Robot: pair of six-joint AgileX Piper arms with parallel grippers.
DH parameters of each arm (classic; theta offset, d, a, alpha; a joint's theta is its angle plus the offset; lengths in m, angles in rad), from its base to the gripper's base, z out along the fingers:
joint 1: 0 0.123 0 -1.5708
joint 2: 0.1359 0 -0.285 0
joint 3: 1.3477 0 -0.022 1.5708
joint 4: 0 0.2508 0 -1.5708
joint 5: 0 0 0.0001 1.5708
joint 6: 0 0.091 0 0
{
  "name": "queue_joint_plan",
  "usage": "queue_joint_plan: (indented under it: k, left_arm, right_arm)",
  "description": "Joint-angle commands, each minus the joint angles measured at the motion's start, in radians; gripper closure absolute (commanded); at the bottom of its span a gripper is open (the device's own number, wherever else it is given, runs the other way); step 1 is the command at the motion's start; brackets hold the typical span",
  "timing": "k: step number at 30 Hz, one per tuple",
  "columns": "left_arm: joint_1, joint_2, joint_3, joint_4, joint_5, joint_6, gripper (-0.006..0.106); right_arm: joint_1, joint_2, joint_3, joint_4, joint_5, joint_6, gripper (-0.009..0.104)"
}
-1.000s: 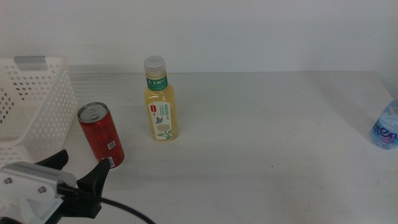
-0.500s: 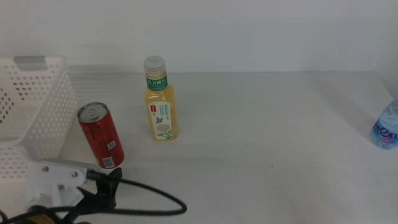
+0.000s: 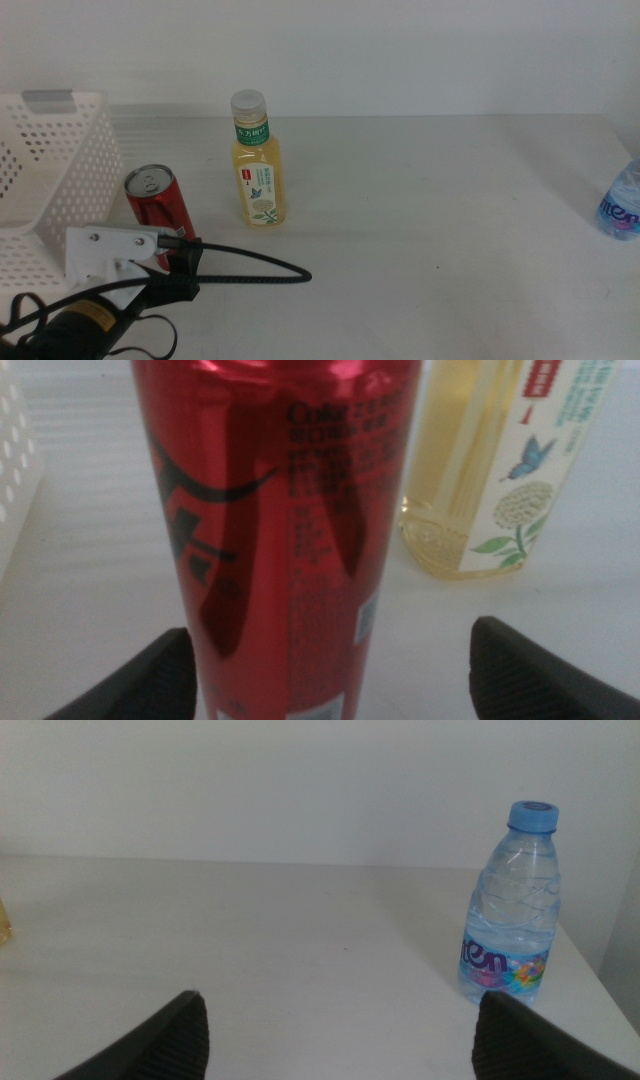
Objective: Use arms to grab the bottles and put them into the dustbin to the left of the table.
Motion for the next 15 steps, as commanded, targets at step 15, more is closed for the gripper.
queue_joint_plan:
  k: [15]
  left_arm:
    - [0.129,0.076,-0.193,0.136,-0.145,-0.059,0.010]
  right_arm:
    - [-0.006,-0.027,-0.009,-0.008,-0.075,-0.009,0.021]
